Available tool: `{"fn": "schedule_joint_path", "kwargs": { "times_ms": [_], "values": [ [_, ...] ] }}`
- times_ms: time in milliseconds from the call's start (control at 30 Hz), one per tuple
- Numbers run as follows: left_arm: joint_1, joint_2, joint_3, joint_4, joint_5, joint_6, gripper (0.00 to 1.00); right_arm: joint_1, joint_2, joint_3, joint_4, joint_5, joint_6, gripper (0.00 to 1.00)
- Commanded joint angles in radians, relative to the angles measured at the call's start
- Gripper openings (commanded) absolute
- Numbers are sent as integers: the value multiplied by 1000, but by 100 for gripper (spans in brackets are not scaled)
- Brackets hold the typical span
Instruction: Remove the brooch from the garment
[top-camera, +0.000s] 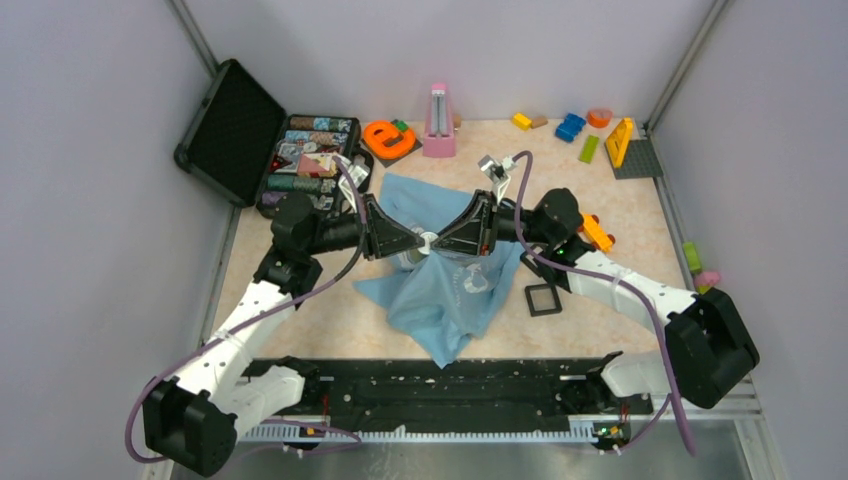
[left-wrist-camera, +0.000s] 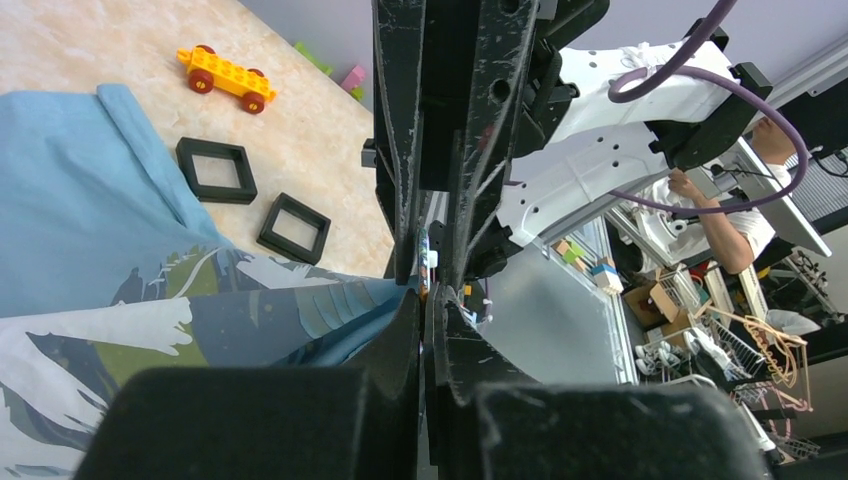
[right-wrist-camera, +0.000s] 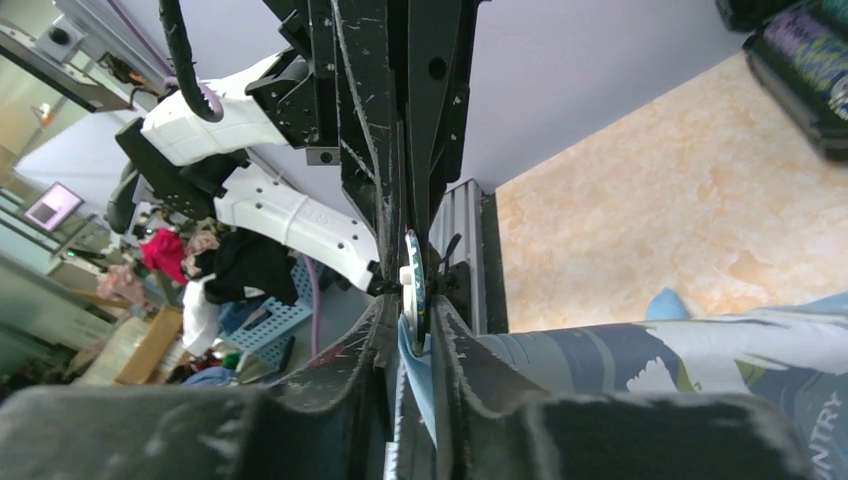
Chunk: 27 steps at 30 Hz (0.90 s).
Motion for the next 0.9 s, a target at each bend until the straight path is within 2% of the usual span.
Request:
{"fn": "schedule_joint_path", "kwargs": {
  "times_ms": [0,100,400,567,800,867],
  "values": [
    [4,-25,40,10,-7,14,0,-15,-18,44,74,3,-3,28],
    [4,-33,34,16,-29,16,0,-15,-19,27,117,9,23,37],
    [5,-21,20,101,-29,-26,0,-1,0,23,137,32,37,37],
    [6,-22,10,122,-38,-35,0,15,1,38,76,81,7,29],
    [5,-10,9,151,-40,-60,0,36,0,50,32,92,-36,29],
    [5,-6,10,163,-39,-67,0,38,-2,49,23,98,-42,23]
  ]
}}
